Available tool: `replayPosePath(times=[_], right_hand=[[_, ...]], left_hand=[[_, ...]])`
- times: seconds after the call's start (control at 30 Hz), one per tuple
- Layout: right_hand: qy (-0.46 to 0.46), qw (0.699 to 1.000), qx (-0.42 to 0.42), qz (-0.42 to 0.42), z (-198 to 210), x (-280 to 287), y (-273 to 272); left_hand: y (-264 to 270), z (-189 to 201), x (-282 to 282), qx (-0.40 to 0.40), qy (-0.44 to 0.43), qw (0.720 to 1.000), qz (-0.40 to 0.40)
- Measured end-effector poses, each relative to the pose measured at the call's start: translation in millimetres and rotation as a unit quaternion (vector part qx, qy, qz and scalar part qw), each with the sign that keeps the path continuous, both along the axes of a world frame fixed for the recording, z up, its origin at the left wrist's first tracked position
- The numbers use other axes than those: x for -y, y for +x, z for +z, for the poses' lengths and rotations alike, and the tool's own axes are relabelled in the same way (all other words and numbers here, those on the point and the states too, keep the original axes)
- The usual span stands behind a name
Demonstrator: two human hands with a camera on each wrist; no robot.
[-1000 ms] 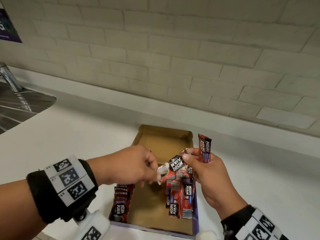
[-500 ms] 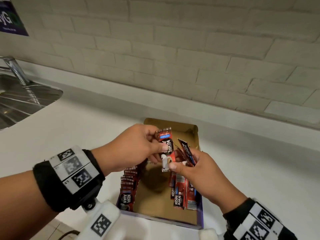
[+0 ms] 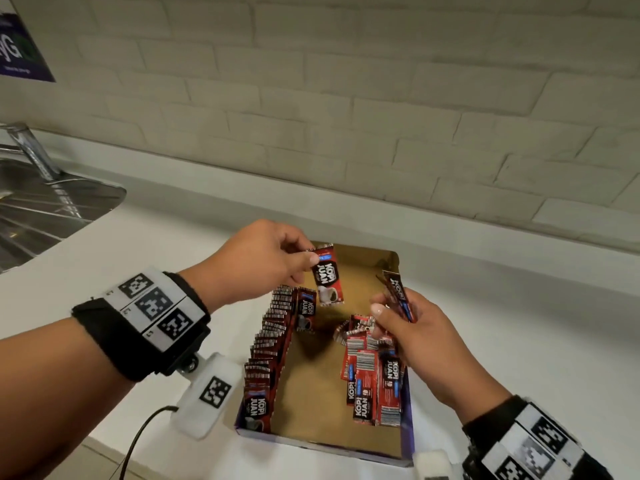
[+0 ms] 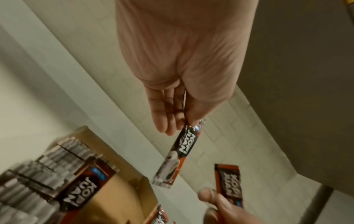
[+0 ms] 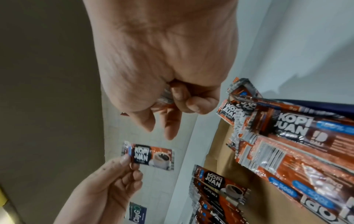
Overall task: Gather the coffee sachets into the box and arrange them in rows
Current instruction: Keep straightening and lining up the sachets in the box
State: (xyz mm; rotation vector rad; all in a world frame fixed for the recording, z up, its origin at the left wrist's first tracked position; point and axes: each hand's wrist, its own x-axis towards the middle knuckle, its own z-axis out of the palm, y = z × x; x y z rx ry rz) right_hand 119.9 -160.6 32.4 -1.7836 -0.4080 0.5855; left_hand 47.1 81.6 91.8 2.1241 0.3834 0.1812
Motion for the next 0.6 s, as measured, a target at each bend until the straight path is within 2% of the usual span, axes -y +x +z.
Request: replayPosePath(times=[0.13, 0.27, 0.43, 0.6], right_hand=[[0.061, 0.991, -0.119, -0.018, -9.4, 9.6, 7.2], [0.088, 0.984, -0.150, -0.028, -17.5, 16.8, 12.2], [0.068, 0.988, -0.136, -0.028, -23.2, 20.9, 11.4], [0.048, 0.989, -0.137, -0.016, -26.8, 20.0, 10.1]], left_hand=[[13.6, -16.2, -17.3, -0.075, 0.127, 0.989, -0.022], [21.6, -38.5, -18.3, -0.125, 0.238, 0.961, -0.063], [29.8, -63.2, -18.7, -0.157, 0.282, 0.942, -0.091], [32.8, -75.9, -20.9, -0.174, 0.300, 0.934, -0.085]])
